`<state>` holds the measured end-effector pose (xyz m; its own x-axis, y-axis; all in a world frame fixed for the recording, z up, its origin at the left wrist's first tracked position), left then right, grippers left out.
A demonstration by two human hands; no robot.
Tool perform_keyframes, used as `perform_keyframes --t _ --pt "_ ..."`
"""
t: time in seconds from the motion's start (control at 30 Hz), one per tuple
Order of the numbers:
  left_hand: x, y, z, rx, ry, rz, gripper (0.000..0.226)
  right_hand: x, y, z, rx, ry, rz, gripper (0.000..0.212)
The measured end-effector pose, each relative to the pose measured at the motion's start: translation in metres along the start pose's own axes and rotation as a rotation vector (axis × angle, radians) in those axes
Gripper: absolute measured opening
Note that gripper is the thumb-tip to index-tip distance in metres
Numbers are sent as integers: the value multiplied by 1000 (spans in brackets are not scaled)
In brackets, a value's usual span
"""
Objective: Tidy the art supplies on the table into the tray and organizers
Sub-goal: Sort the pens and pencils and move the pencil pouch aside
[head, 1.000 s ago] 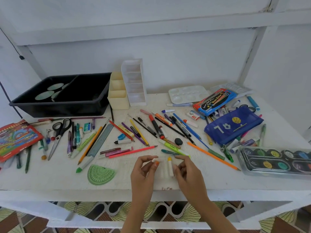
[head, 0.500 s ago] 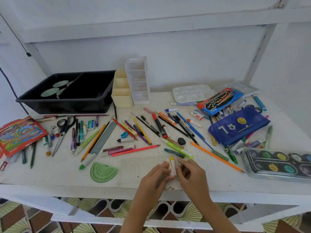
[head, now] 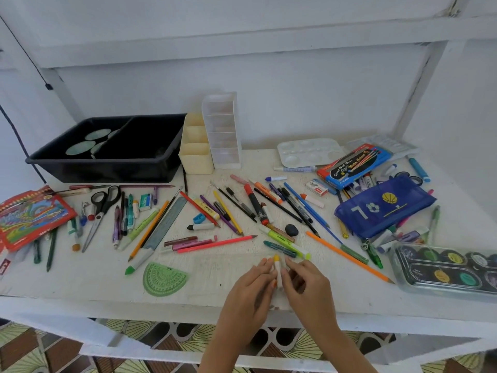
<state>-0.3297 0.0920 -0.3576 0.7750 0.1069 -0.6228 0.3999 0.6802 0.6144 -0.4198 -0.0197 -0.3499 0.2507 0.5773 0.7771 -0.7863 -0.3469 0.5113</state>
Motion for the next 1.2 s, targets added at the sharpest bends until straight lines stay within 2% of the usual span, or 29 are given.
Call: perform_keyframes --t 0.1,0.2,0.33,0.53,0.63,0.73,0.9,1.0,1.1,1.2 --pt "-4 2 5 4 17 9 37 1 3 2 -2 -44 49 26" --pt "-10 5 16 -87 27 28 43 3 12 8 -12 -112 117 21" --pt "-4 6 49 -145 70 59 33 7 20 31 -27 -74 126 17" --pt "12 -13 107 -39 84 184 23 3 10 78 -19 -102 101 16" --pt "18 -26 126 31 58 314 20 -2 3 102 -17 -125 32 16" --pt "20 -32 136 -33 96 460 20 -11 -3 120 -4 -138 -2 17" --pt "23 -37 142 -127 286 518 20 -26 -2 140 -11 -78 -122 18" --pt "21 -38 150 -116 447 532 32 -34 0 151 -8 -69 -209 20" --pt "19 -42 154 -159 483 518 25 -40 -1 160 -3 -34 -326 23" --pt "21 -50 155 -186 416 475 24 -43 -3 168 12 6 -475 25"
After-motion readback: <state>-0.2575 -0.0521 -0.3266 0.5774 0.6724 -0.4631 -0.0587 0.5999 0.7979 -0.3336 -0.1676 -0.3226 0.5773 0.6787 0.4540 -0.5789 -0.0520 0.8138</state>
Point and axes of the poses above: each hand's wrist, its own z-axis towards the middle knuckle, its own y-axis out of the back of the hand, x = y × z, the point moved 1 cm from there along z, towards the middle knuckle, and after that the axes turned 5 degrees about -x, right-handed, at the moved point
